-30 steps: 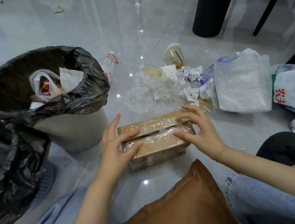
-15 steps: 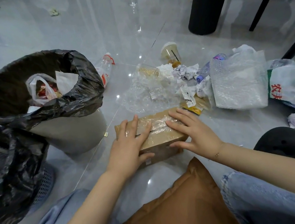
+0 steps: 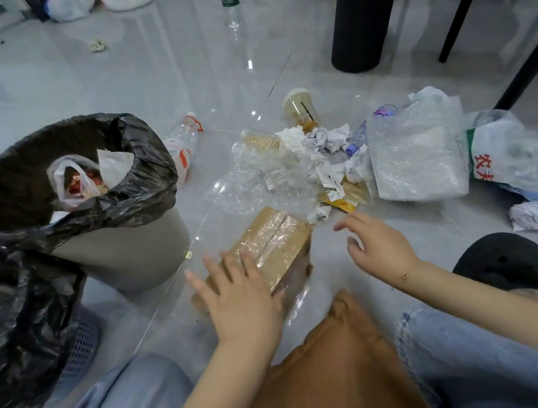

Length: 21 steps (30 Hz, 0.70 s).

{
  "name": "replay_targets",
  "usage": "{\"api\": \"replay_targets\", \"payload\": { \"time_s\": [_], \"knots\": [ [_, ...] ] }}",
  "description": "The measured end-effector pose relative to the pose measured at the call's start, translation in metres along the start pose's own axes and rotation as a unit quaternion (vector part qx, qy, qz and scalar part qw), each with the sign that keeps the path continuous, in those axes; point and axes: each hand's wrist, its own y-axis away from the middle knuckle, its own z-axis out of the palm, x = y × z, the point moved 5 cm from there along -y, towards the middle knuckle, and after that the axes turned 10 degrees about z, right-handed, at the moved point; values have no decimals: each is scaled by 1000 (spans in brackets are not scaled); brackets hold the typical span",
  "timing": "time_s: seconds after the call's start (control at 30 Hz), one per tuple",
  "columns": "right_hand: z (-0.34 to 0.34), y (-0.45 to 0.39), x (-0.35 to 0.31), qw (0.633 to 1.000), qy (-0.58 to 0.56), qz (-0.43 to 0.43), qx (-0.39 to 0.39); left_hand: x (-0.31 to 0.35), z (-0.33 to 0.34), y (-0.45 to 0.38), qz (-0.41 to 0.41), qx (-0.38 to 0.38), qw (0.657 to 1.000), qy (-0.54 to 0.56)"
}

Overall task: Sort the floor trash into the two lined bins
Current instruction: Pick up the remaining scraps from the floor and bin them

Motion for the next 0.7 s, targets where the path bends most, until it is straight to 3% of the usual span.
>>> {"api": "replay_targets", "payload": {
  "time_s": [0.07, 0.13, 0.2, 0.43, 0.7],
  "knots": [
    [-2, -10, 25, 973, 165, 112, -116, 10, -14, -24, 40, 11, 999, 13],
    [-4, -12, 49, 927, 282, 139, -205, 19, -17, -49, 80, 14, 994, 72],
    [-4, -10, 68, 899, 345, 132, -234, 23, -12, -64, 100, 5, 986, 137],
    [15, -7, 107, 872, 384, 112, -282, 21, 7, -65, 156, 64, 982, 90],
    [21, -5, 105, 858, 386, 13, -339, 11, 5, -45, 247, 26, 955, 161]
  ]
}}
